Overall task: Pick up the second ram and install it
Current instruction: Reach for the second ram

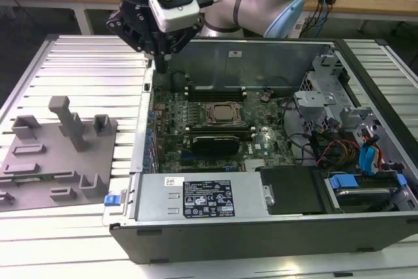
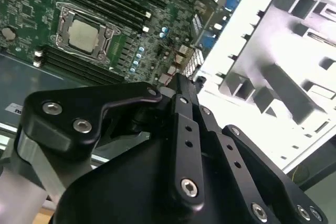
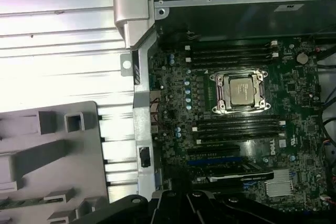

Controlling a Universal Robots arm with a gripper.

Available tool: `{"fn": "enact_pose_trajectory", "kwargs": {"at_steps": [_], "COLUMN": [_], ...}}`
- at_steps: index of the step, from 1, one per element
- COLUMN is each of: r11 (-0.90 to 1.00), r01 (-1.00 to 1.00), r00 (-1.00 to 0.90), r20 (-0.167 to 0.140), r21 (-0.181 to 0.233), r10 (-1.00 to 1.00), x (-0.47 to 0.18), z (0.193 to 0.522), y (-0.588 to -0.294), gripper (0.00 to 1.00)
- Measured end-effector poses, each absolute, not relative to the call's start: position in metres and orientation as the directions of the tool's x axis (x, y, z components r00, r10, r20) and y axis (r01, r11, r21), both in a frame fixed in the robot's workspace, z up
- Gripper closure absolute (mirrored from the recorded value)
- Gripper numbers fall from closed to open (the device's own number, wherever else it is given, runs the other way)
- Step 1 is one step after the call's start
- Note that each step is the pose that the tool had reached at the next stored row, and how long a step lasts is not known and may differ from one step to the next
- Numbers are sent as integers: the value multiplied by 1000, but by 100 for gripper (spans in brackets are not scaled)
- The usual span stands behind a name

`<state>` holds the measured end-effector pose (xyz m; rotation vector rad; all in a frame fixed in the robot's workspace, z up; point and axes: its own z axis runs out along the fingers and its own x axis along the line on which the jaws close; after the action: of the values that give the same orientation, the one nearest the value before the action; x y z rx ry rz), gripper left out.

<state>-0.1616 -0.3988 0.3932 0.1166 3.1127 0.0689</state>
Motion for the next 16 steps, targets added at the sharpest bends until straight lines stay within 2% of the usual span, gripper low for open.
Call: {"fn": "enact_pose_trajectory", "kwargs": {"at_steps": [16], "r11": [996], "r01": [74], "r00": [-997], "r20": [-24], "r21": [45], "r10": [75], "x": [-230], "z": [393], "y": [-399], "gripper": [89]}}
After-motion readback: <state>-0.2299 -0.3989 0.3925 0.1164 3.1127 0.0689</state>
